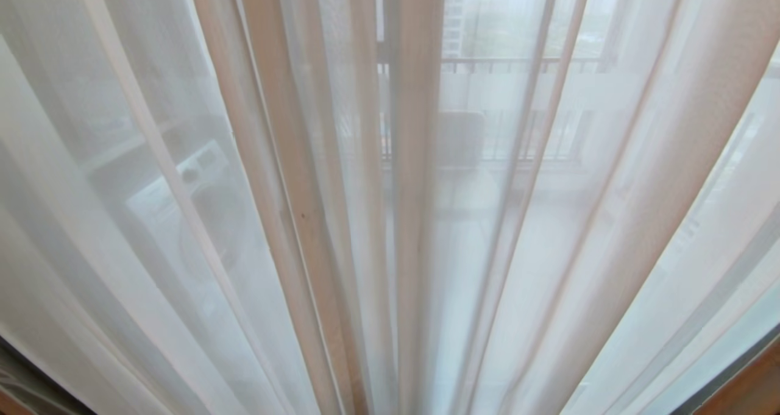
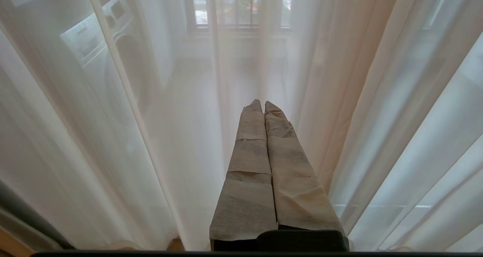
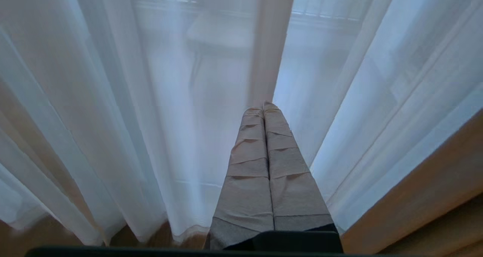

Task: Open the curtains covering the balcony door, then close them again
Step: Pull the outer curtains open on both sides

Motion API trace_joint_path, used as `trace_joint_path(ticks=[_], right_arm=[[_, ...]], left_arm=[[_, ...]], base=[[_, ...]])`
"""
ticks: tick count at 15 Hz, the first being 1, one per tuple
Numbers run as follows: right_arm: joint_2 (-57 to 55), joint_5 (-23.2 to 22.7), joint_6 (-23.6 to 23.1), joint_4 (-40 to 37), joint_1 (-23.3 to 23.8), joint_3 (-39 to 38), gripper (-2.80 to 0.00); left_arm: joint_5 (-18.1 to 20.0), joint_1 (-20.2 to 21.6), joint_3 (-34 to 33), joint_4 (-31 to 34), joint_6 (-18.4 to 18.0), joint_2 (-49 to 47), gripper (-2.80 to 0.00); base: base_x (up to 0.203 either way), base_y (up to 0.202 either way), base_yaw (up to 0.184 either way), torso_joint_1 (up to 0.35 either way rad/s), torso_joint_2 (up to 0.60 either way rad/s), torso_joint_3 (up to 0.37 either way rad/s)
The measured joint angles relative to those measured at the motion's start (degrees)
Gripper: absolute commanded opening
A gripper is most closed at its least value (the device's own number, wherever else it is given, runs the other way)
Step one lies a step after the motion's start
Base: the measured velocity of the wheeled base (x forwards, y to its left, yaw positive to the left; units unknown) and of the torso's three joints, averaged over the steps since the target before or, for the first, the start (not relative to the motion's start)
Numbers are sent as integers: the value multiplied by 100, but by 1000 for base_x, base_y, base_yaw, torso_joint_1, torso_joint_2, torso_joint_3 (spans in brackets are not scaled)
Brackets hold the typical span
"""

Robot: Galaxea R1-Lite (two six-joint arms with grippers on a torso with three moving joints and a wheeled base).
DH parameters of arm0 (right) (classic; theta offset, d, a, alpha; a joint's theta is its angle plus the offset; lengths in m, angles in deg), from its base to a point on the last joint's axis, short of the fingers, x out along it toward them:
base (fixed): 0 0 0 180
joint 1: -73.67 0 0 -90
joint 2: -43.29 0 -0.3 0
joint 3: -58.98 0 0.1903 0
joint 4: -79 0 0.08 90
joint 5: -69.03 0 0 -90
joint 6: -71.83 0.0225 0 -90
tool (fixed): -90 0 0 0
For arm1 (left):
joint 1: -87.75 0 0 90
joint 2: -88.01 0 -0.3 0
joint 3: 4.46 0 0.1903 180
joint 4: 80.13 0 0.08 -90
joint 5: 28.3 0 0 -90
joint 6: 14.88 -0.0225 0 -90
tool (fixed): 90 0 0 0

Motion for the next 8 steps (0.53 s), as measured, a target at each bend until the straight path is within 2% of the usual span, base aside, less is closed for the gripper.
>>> trace_joint_path(ticks=[4,8], right_arm=[[392,121,346,-173,-4,-25,-280],[472,117,384,-155,-6,-34,-280]], left_arm=[[1,0,0,0,0,0,-280],[-1,0,0,0,0,0,-280]], base=[[0,0,0,0,0,0],[0,0,0,0,0,0]])
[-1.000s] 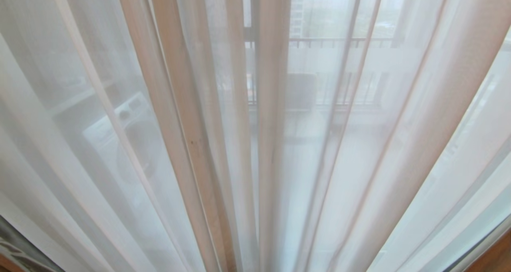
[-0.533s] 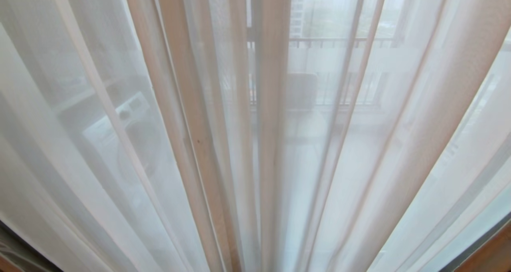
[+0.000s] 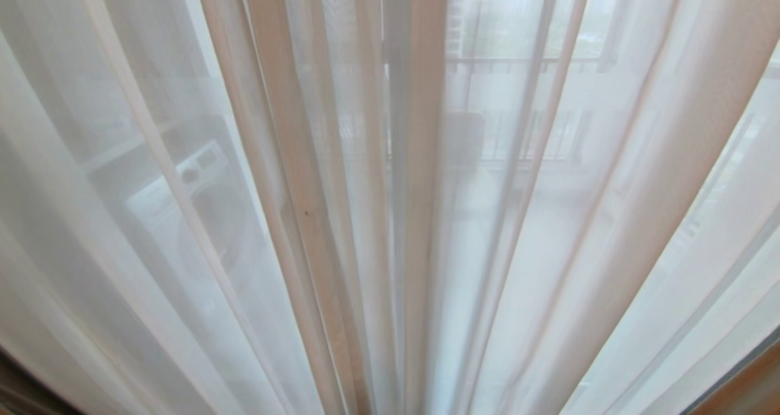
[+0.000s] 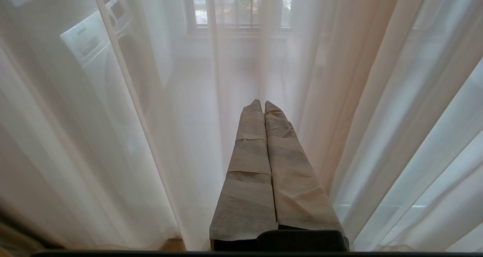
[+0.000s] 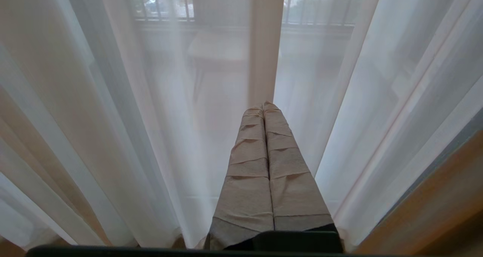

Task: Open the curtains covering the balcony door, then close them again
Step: Pull the outer curtains open on both sides

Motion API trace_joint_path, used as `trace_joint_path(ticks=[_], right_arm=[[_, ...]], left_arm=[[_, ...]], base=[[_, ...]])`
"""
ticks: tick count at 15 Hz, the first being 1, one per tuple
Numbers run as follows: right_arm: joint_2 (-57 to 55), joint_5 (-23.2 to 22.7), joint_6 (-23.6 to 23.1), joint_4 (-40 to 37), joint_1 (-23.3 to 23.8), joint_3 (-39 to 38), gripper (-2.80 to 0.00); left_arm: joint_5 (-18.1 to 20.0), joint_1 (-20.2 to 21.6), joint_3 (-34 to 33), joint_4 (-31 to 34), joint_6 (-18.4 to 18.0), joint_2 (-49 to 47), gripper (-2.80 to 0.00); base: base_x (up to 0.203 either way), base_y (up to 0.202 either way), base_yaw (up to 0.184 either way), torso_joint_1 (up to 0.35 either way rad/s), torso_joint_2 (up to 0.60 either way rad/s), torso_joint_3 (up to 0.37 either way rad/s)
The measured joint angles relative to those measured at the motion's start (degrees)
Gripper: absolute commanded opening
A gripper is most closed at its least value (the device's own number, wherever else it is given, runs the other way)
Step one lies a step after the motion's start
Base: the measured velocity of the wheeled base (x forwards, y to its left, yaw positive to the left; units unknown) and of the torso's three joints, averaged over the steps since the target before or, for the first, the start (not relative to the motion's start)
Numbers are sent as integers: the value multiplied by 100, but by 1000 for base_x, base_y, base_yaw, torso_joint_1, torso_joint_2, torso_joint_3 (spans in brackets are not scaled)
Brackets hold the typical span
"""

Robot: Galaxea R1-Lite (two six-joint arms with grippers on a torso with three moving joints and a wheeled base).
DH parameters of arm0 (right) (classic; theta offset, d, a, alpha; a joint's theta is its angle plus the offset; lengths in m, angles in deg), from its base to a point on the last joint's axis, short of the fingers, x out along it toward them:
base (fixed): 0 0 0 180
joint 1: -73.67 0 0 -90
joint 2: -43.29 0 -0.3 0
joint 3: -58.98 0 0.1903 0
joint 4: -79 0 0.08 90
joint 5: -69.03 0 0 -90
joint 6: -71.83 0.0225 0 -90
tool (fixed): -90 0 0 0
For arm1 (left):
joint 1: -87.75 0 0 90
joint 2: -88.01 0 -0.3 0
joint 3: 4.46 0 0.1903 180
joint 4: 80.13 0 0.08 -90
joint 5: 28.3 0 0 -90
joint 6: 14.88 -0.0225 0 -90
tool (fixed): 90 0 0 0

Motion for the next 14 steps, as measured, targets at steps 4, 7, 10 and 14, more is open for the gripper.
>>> trace_joint_path(ticks=[4,7,10,14], right_arm=[[9,0,6,2,2,-1,-280],[9,0,4,0,2,-1,-280],[9,0,1,0,2,-1,-280],[9,-1,4,0,2,-1,-280]], left_arm=[[2,0,0,0,-1,0,-280],[4,0,0,2,0,0,-280],[0,0,0,2,-1,0,-280],[2,0,0,0,-1,0,-280]], base=[[0,0,0,0,0,0],[0,0,0,0,0,0],[0,0,0,0,0,0],[0,0,0,0,0,0]])
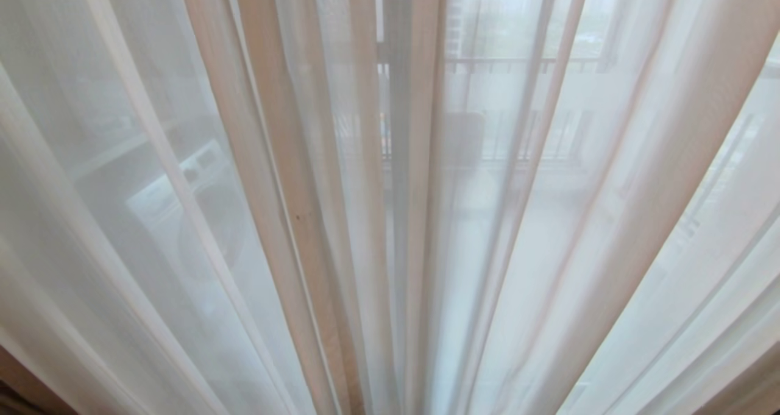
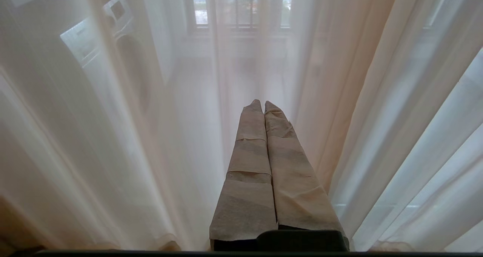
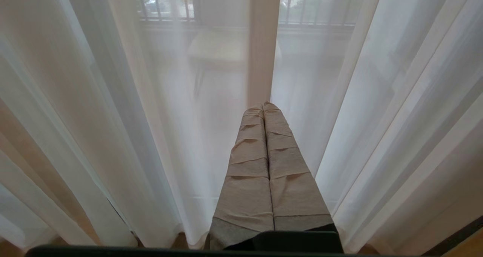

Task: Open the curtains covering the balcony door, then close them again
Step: Pull the outer curtains open on both sides

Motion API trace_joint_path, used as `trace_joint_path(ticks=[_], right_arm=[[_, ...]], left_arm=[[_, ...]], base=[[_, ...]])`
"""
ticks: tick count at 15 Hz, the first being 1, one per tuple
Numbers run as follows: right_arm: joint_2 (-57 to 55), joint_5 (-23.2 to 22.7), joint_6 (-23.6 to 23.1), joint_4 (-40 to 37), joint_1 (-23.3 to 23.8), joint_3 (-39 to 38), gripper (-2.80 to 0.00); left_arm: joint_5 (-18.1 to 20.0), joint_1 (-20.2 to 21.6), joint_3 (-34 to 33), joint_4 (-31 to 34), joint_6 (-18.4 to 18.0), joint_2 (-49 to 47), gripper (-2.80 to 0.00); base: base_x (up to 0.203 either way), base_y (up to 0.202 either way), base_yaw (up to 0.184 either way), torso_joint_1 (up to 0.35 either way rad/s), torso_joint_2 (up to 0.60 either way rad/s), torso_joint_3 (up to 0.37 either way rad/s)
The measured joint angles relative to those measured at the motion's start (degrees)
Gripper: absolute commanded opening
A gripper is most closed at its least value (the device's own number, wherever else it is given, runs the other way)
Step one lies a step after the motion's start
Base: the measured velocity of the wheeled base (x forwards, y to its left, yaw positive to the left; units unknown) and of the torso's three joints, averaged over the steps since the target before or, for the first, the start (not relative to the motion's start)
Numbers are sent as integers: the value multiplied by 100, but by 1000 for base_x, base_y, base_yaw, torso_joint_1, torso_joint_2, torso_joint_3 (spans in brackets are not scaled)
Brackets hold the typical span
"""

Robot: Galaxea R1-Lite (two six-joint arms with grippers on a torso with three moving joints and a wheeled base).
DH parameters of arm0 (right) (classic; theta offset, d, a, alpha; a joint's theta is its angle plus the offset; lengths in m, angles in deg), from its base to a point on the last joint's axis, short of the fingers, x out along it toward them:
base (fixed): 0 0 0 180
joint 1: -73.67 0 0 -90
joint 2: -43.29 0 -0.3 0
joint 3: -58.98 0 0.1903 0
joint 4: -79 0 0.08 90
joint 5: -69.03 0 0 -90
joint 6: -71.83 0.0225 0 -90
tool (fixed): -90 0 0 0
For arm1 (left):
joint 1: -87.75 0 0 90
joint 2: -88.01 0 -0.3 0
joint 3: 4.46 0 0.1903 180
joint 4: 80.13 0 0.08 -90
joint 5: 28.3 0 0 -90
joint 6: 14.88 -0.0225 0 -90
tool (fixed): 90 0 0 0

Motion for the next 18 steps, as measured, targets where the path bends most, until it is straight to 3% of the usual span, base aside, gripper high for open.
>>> trace_joint_path(ticks=[18], right_arm=[[0,-1,0,0,0,0,-280]], left_arm=[[0,0,0,2,1,0,-280]], base=[[0,0,0,0,0,0]])
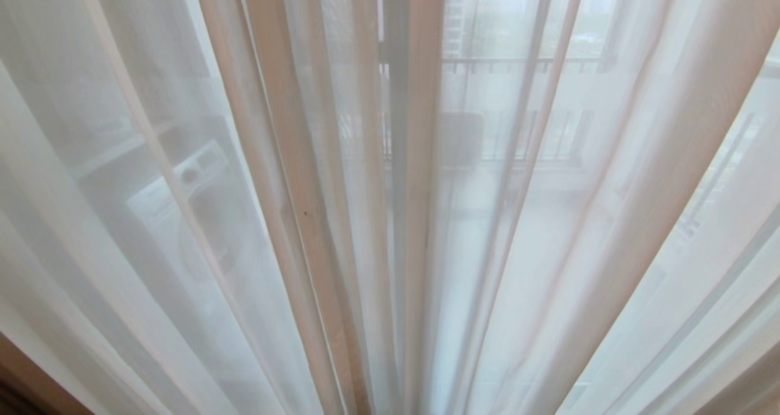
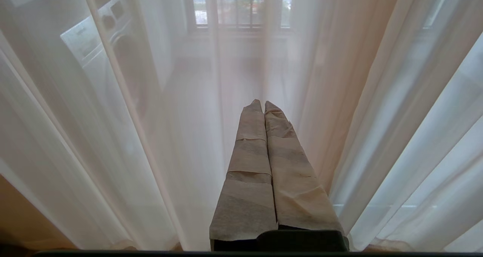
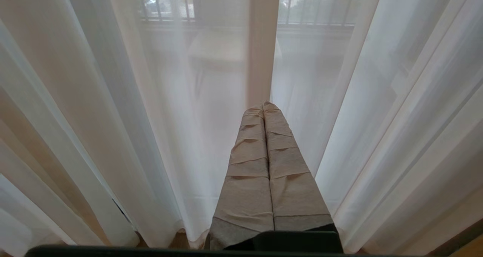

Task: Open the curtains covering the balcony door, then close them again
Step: Pull the outer curtains open on both sides, then pull the inner curtains open on both sides

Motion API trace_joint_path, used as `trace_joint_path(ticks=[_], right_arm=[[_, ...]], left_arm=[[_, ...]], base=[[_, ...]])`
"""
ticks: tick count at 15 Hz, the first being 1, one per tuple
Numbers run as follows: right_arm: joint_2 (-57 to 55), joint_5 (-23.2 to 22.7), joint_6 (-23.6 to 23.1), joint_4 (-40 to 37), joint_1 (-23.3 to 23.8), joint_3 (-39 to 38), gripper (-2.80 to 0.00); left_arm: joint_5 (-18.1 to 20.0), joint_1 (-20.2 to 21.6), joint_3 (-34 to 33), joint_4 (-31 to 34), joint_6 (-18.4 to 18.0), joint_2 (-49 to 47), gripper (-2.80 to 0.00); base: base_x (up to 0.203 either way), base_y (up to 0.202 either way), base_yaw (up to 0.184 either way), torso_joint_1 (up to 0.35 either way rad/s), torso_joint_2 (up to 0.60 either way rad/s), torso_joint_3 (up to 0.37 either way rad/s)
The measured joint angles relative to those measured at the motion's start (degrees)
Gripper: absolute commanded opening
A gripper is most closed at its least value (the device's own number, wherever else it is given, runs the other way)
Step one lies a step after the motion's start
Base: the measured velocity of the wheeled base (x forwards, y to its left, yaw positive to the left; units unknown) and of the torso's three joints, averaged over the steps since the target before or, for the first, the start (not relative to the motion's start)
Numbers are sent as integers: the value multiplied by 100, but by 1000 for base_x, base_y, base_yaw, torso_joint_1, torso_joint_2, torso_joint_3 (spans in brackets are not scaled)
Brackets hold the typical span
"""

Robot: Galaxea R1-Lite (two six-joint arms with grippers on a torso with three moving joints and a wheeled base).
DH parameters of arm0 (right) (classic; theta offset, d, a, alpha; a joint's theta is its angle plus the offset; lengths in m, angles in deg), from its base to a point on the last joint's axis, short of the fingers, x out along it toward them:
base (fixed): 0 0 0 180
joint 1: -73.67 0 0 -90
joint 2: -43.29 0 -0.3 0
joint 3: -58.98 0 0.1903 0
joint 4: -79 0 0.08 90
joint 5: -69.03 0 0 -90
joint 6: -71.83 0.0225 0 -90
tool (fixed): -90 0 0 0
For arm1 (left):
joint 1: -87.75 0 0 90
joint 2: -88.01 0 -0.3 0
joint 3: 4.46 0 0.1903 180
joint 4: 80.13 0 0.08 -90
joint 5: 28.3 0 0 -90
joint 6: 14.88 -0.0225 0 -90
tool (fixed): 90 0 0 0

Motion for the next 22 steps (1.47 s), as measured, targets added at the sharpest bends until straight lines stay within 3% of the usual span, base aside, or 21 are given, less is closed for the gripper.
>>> trace_joint_path(ticks=[15,22], right_arm=[[0,0,-1,0,0,0,-280],[0,2,0,0,0,0,-280]], left_arm=[[-80,0,0,1,-75,0,-280],[65,0,0,-972,-374,0,-280]], base=[[0,0,0,0,0,0],[0,0,0,0,0,0]])
